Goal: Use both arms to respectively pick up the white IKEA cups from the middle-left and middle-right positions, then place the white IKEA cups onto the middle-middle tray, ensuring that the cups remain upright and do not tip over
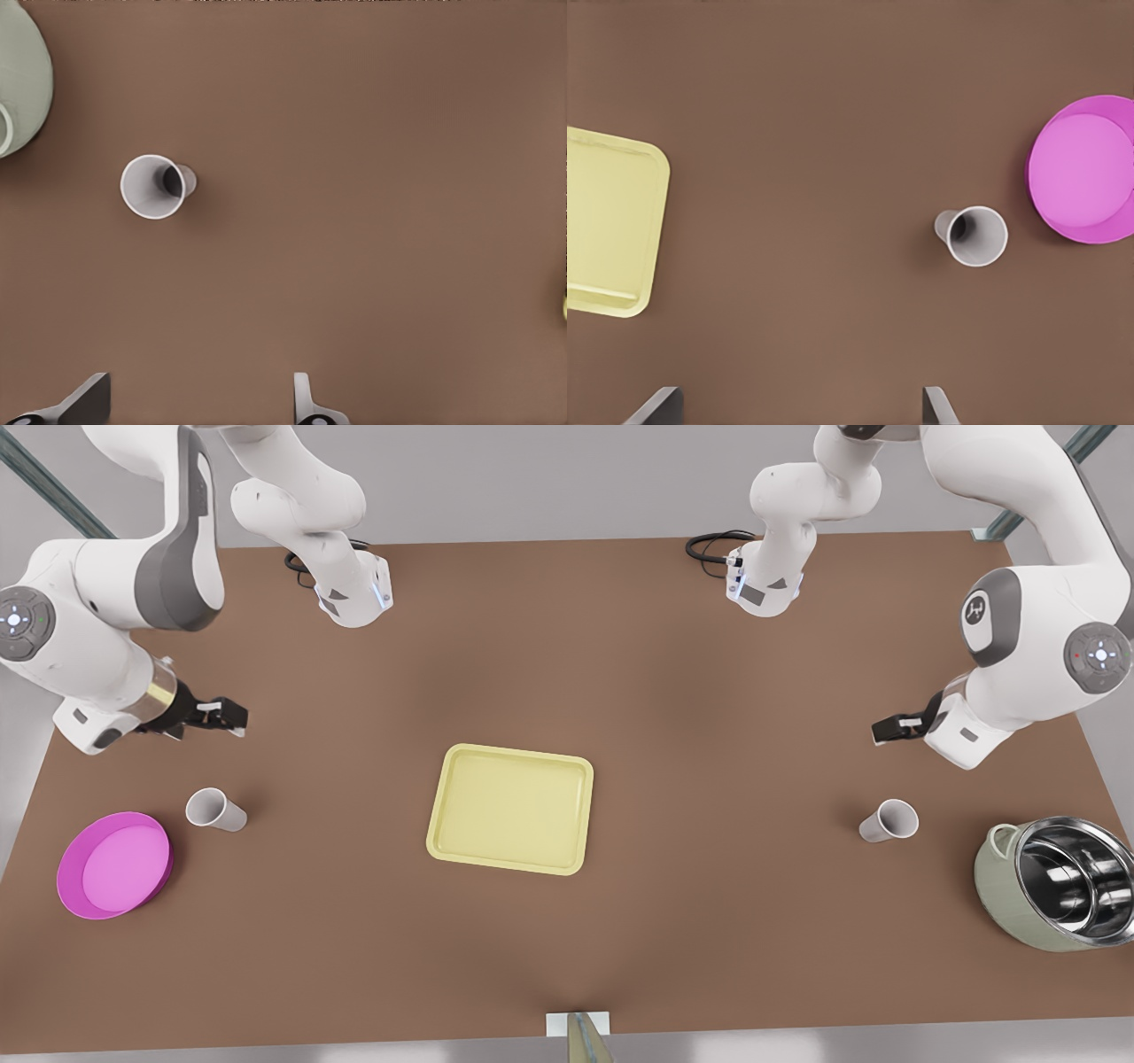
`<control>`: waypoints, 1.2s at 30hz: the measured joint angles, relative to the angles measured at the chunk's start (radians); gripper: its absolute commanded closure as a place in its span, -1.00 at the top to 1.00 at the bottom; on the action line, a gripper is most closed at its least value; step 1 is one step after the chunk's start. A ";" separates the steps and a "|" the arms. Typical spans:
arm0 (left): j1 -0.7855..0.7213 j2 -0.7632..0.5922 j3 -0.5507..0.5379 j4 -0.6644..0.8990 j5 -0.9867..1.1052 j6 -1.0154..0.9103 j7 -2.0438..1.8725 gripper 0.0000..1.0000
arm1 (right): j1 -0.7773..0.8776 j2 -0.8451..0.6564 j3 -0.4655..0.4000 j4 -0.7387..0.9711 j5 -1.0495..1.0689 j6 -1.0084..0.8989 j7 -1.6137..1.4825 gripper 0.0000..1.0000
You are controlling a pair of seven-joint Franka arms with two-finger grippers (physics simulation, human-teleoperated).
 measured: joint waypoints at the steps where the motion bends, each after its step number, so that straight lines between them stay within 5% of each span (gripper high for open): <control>1: -0.002 0.000 0.000 0.000 -0.001 0.003 0.004 1.00 | 0.000 -0.004 0.000 -0.012 0.001 0.008 -0.001 1.00; 12: 0.179 0.378 0.035 0.017 -0.018 0.320 0.036 1.00 | -0.102 0.255 -0.002 0.039 0.012 0.123 -0.040 1.00; 17: 0.216 0.460 0.036 0.011 -0.023 0.437 0.045 1.00 | -0.135 0.388 -0.002 0.071 0.030 0.192 -0.060 1.00; 27: 0.227 0.476 0.050 -0.083 -0.017 0.503 0.059 1.00 | -0.212 0.414 -0.002 -0.095 0.031 0.372 -0.091 1.00; 29: 0.222 0.486 0.050 -0.084 -0.017 0.515 0.058 0.13 | -0.220 0.421 -0.002 -0.113 0.030 0.402 -0.097 1.00; 31: 0.215 0.489 0.049 -0.084 -0.016 0.525 0.057 -0.37 | -0.225 0.440 -0.003 -0.118 0.029 0.434 -0.103 1.00; 33: 0.214 0.490 0.049 -0.084 -0.020 0.531 0.048 -0.57 | -0.228 0.458 -0.003 -0.115 0.028 0.463 -0.108 1.00; 36: 0.213 0.488 0.049 -0.083 -0.043 0.538 0.038 -0.57 | -0.239 0.467 -0.004 -0.117 0.026 0.493 -0.116 1.00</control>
